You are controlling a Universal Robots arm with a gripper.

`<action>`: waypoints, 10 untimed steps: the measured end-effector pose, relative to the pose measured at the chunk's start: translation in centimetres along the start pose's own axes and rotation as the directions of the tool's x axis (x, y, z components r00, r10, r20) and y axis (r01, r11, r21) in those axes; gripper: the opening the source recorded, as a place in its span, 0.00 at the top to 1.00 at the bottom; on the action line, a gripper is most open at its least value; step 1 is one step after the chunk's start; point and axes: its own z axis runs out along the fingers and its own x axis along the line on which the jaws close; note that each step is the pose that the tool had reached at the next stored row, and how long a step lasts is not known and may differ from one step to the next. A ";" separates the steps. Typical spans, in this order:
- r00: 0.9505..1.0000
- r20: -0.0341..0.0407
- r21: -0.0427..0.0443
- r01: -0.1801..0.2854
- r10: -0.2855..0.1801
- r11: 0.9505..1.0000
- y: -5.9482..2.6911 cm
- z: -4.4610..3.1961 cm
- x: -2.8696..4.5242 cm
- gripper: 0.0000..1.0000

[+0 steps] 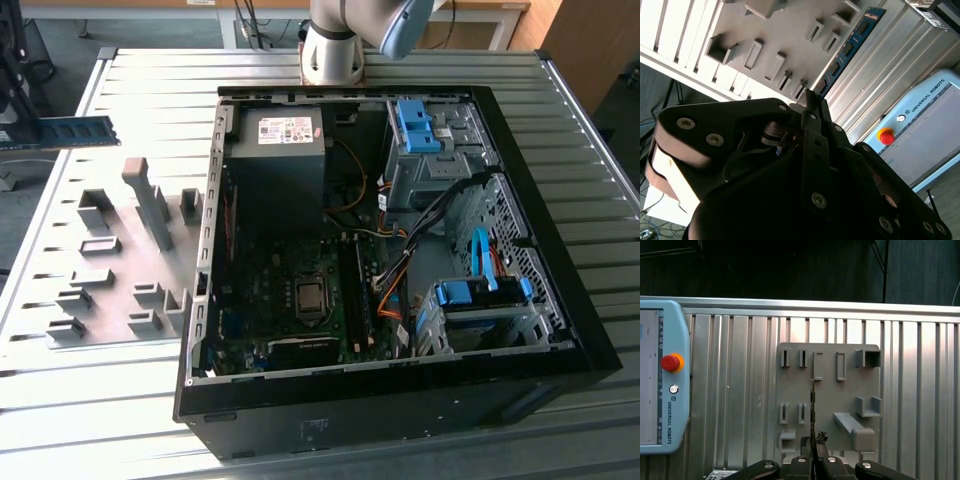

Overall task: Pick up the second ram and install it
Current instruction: 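Pick up the second ram and move it above second insertion slot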

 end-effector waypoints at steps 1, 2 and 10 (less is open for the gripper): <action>1.000 0.000 0.000 0.000 0.000 1.000 -0.04 0.00 0.00 0.86; 1.000 0.000 0.000 0.000 0.000 1.000 -0.08 0.00 0.00 0.86; 1.000 0.000 0.000 0.000 0.000 1.000 -0.33 -0.01 0.01 0.86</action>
